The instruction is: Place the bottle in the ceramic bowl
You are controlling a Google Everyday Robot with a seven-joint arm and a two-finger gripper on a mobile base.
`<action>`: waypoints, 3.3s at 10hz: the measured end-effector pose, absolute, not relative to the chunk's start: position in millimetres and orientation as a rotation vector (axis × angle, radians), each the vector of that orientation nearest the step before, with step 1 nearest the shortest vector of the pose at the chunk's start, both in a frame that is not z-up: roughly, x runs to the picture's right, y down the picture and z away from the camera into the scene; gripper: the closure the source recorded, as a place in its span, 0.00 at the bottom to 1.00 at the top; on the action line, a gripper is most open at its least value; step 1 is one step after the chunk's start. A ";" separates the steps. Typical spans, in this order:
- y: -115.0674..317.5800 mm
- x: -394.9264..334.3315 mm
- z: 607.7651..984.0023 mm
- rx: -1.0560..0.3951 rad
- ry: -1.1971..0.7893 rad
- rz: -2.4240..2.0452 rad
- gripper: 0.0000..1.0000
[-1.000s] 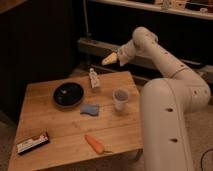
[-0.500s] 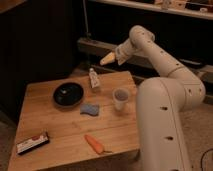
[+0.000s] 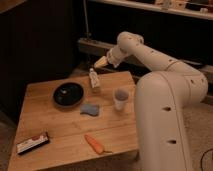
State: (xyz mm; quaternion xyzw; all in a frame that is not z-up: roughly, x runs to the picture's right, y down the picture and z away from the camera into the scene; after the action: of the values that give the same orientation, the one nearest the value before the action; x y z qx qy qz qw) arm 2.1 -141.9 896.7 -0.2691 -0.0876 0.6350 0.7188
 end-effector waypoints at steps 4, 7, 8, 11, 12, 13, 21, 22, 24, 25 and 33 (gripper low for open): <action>-125.9 1.1 928.5 -0.603 -0.177 1.438 0.20; -119.5 -7.3 945.6 -0.622 -0.167 1.430 0.20; -115.1 -12.3 953.0 -0.636 -0.166 1.428 0.20; -107.2 -24.5 967.0 -0.668 -0.171 1.428 0.20; -106.5 -28.7 969.2 -0.676 -0.174 1.425 0.20; -106.1 -32.4 970.5 -0.682 -0.177 1.423 0.20; -83.6 -63.3 988.9 -0.766 -0.153 1.391 0.20; -80.2 -65.2 991.6 -0.774 -0.145 1.387 0.20; -73.3 -67.6 996.7 -0.787 -0.128 1.384 0.20; -70.8 -68.3 998.2 -0.791 -0.122 1.383 0.20; -51.6 -72.7 1010.3 -0.828 -0.053 1.366 0.20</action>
State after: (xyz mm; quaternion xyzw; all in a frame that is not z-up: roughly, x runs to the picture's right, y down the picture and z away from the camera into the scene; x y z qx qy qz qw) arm -72.7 -51.6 1010.3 -0.3714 -0.0237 0.6126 0.6973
